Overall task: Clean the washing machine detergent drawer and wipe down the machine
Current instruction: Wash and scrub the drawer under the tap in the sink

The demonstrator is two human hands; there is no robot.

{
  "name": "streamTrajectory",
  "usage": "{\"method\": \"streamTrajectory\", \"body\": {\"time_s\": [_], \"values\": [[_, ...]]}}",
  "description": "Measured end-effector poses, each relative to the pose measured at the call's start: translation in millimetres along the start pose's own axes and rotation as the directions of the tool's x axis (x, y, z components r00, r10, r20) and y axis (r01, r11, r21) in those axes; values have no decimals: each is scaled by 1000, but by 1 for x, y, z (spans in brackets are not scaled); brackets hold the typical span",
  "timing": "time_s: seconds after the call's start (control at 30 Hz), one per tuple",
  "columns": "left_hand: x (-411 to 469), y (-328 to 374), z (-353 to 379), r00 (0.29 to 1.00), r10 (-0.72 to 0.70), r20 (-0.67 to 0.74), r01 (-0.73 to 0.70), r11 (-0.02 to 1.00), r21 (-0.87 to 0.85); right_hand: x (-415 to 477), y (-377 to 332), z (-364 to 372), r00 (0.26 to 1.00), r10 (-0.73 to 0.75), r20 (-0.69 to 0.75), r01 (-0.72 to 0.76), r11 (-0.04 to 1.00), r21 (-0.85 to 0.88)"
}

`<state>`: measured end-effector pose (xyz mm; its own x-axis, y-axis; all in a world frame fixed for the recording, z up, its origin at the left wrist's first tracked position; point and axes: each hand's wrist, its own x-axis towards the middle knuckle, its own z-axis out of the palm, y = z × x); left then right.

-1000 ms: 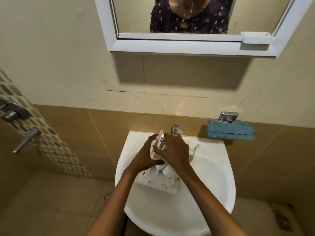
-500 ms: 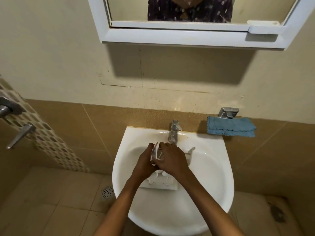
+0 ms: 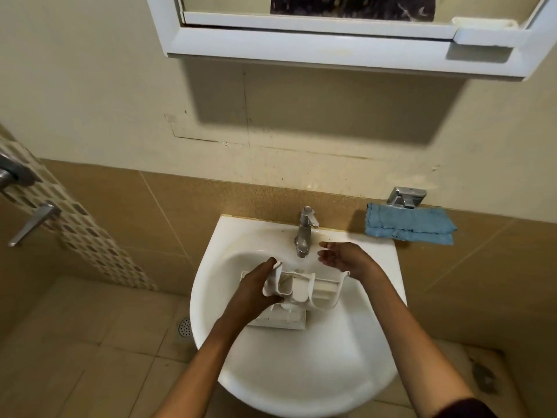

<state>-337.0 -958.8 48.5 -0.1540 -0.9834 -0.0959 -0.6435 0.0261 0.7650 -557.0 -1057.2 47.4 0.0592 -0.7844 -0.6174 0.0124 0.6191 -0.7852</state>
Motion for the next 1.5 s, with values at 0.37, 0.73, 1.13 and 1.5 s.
{"method": "streamTrajectory", "body": {"time_s": [0.37, 0.73, 1.13, 1.5], "values": [[-8, 5, 1, 996, 77, -35, -76, 997, 16, 49, 37, 37, 909, 331, 252, -406, 836, 368], [-10, 9, 12, 997, 0, -73, -5, 998, -57, 61, 37, 45, 860, 316, 401, -465, 810, 358], [-10, 8, 17, 997, -41, -70, 31, 989, -142, 46, 49, 15, 872, -33, 489, -347, 663, 663], [-6, 15, 13, 999, -5, -54, -3, 989, -145, -55, -43, 23, 808, -95, 581, -194, 889, 415]]}}
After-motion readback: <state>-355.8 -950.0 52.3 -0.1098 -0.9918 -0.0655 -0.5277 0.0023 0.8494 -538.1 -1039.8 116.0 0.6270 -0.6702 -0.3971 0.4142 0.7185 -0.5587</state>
